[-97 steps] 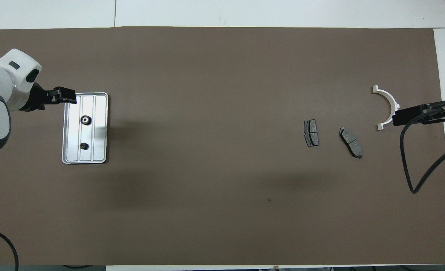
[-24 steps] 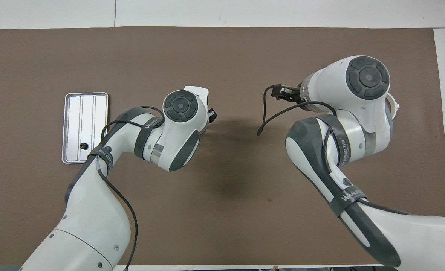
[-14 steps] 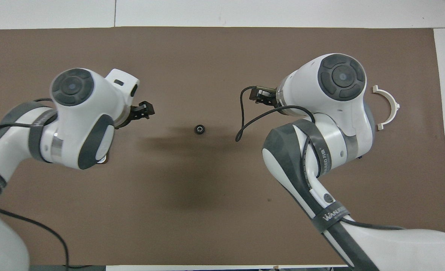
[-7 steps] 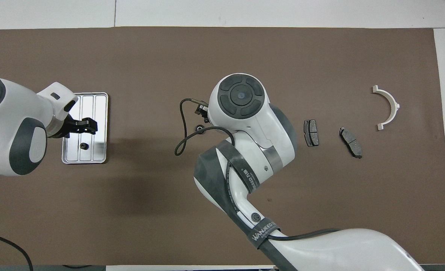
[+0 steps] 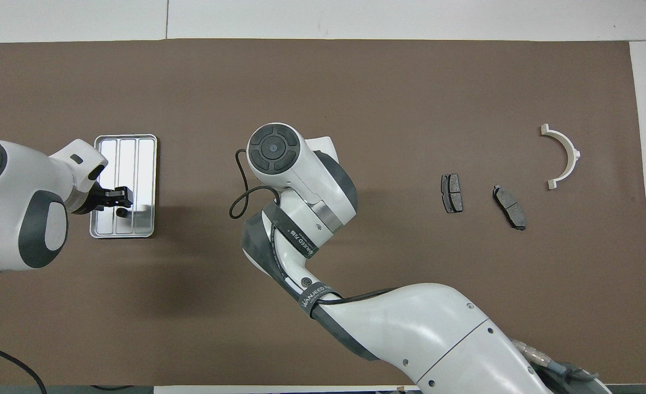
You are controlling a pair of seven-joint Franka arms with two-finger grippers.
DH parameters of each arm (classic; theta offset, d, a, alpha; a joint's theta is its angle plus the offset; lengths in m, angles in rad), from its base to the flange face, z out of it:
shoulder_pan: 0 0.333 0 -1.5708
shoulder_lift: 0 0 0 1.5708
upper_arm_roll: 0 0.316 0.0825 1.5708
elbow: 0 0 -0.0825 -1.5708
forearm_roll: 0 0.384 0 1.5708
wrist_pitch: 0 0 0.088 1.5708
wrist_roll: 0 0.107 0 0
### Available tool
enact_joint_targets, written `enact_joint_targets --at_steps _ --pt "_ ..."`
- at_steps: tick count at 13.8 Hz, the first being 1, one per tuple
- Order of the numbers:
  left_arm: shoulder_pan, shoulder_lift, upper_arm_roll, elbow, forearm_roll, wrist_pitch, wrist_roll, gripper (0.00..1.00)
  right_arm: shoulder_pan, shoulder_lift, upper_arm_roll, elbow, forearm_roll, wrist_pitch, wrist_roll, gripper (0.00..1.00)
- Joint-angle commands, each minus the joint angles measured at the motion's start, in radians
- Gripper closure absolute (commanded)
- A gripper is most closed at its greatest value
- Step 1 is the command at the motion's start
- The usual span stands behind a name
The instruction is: Place bearing gear from tray to pile
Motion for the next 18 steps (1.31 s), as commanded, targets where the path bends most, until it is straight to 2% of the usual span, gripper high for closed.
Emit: enact_joint_targets --at_steps 1,8,15,18 --pt "0.014 -0.022 -0.012 -0.045 -0.010 0.038 -0.025 0.42 -0.004 0.030 0.003 0.043 -0.020 -0.007 0.014 0.00" --pt "0.030 -0.016 -0.012 -0.095 -0.010 0.101 -0.022 0.49 0.004 0.058 0.008 0.027 -0.006 0.044 0.012 0.00" --pt "0.030 -0.011 -0.012 -0.102 -0.010 0.113 -0.028 0.53 0.010 0.057 0.026 0.009 0.032 0.044 0.005 0.01" --pt "0.028 -0.007 -0.012 -0.115 -0.010 0.142 -0.029 0.55 0.007 0.057 0.026 -0.026 0.032 0.094 0.000 0.03"
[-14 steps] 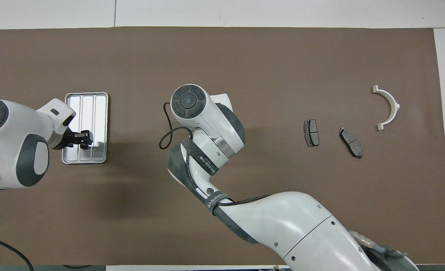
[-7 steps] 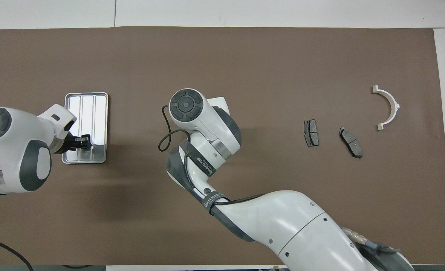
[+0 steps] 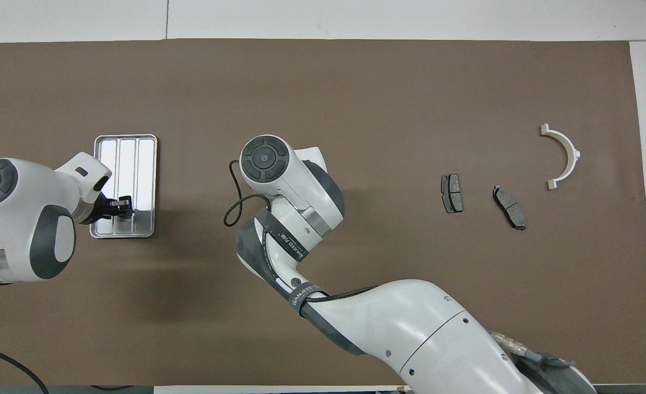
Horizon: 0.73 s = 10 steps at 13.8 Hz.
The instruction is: Place bearing gear from tray to pile
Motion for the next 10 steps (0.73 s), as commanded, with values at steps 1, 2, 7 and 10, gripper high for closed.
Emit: enact_joint_targets --at_steps 1,2,7,10 --pt "0.015 0.004 -0.013 -0.031 -0.010 0.053 -0.006 0.55 -0.008 0.003 0.008 -0.027 0.014 0.045 0.000 0.04" --pt "0.015 0.010 -0.013 -0.031 -0.010 0.059 -0.006 0.56 -0.009 0.003 0.008 -0.027 0.014 0.045 0.000 0.05" --pt "0.015 0.012 -0.013 -0.031 -0.010 0.056 -0.006 0.89 -0.014 0.003 0.008 -0.026 0.014 0.033 0.000 0.27" --pt "0.014 0.012 -0.013 -0.014 -0.020 0.038 -0.009 0.98 -0.018 0.003 0.008 -0.026 0.014 0.040 0.000 0.59"
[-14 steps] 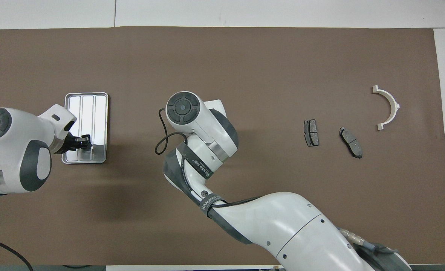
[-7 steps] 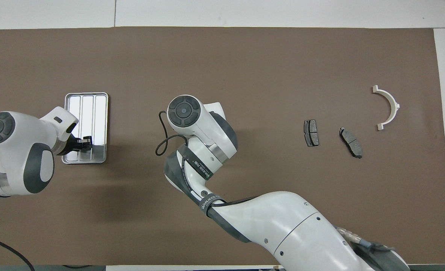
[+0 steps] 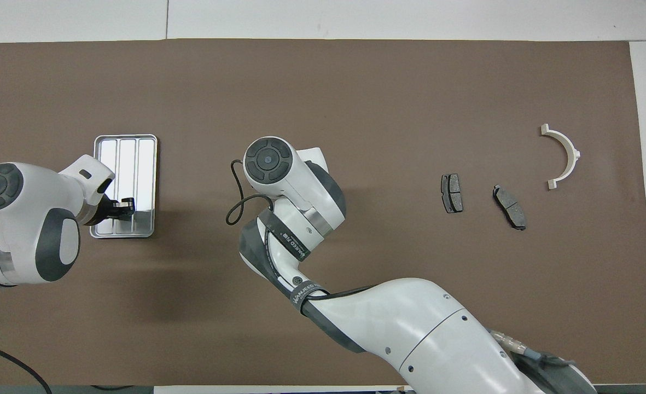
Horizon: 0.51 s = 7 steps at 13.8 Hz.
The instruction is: Place bearing gear from tray to pile
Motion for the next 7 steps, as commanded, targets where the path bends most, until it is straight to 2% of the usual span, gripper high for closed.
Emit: enact_joint_targets --at_steps 1,3,5,6,7 --pt "0.008 0.008 -0.009 0.020 -0.046 -0.003 -0.013 0.98 -0.015 0.004 0.009 -0.018 0.012 0.021 0.000 0.61" --pt "0.000 0.007 -0.009 0.074 -0.088 -0.059 -0.018 0.98 -0.015 0.004 0.009 -0.018 0.012 0.025 0.000 0.74" --pt "-0.002 0.011 -0.012 0.122 -0.095 -0.103 -0.052 0.98 -0.015 0.004 0.009 -0.018 0.012 0.026 0.000 0.95" --pt "-0.003 0.013 -0.015 0.134 -0.095 -0.104 -0.073 0.98 -0.015 0.004 0.009 -0.016 0.012 0.026 0.000 1.00" --pt "-0.006 0.014 -0.018 0.142 -0.095 -0.106 -0.095 0.98 -0.015 0.004 0.008 -0.016 0.009 0.026 0.000 1.00"
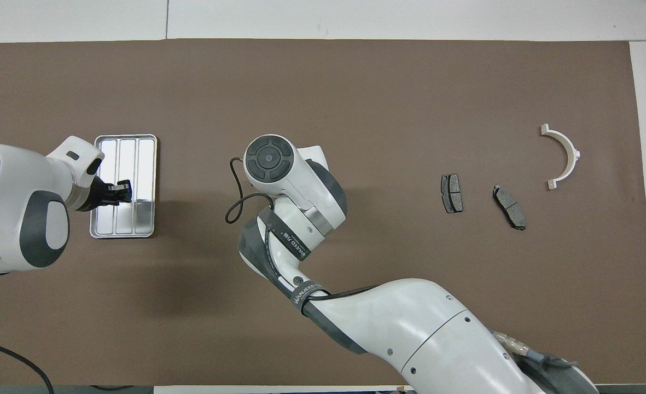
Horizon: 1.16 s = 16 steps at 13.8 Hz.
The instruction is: Place bearing gear from tray to pile
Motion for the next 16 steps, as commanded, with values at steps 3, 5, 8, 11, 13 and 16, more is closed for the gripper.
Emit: enact_joint_targets --at_steps 3,5,8,11,13,16 --pt "-0.033 0.019 -0.006 0.055 -0.014 -0.030 -0.088 0.98 -0.034 -0.013 0.006 -0.003 -0.008 -0.022 -0.040 1.00" --pt "-0.045 0.026 -0.006 0.061 -0.016 -0.026 -0.116 0.98 -0.073 -0.060 0.007 0.032 -0.003 -0.131 -0.130 1.00" --pt "-0.105 0.039 -0.004 0.105 -0.029 -0.049 -0.195 0.98 -0.175 -0.172 0.018 0.060 0.009 -0.298 -0.346 1.00" --pt "-0.255 0.076 -0.003 0.206 -0.029 -0.076 -0.453 0.98 -0.307 -0.250 0.017 0.060 0.008 -0.404 -0.681 1.00" --pt "-0.350 0.103 0.001 0.236 -0.026 -0.073 -0.562 0.98 -0.401 -0.258 0.015 0.060 0.003 -0.405 -0.882 1.00" --pt "-0.499 0.259 0.005 0.392 -0.020 -0.099 -0.766 0.98 -0.507 -0.258 0.015 0.025 -0.005 -0.356 -1.104 1.00"
